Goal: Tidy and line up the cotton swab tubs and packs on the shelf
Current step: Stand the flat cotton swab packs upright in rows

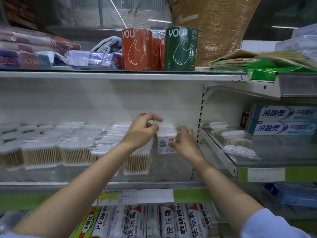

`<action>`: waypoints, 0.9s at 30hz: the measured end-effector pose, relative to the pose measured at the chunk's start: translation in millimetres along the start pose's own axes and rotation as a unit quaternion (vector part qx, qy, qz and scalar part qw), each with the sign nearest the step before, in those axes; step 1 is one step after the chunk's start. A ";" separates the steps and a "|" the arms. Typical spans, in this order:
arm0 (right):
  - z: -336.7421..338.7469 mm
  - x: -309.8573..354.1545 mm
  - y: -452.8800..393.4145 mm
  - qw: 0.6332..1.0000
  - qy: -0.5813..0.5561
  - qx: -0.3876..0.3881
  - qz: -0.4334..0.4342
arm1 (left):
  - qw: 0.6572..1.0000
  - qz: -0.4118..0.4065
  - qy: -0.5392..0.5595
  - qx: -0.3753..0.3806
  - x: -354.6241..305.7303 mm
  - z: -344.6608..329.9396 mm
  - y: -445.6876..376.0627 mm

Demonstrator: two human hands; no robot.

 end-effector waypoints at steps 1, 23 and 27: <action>-0.4 0.0 1.5 1.000 0.010 0.000 -0.004 | 1.000 0.000 0.004 0.001 0.3 -0.9 -0.5; 158.3 3.6 79.3 0.986 0.114 -0.110 0.056 | 0.979 -0.142 -0.069 0.126 -80.4 -166.2 17.8; 164.8 -11.2 83.7 0.991 0.091 -0.097 0.030 | 0.989 -0.137 -0.008 0.062 -82.7 -154.5 15.2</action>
Point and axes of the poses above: each hand's wrist, its own y-axis away from the middle knuckle, its own z-axis out of the back of the hand, x = y × z, the point moved 9 cm from there along -y, towards the middle knuckle, and after that the axes turned 1 degree about z, right-handed, at the moved point
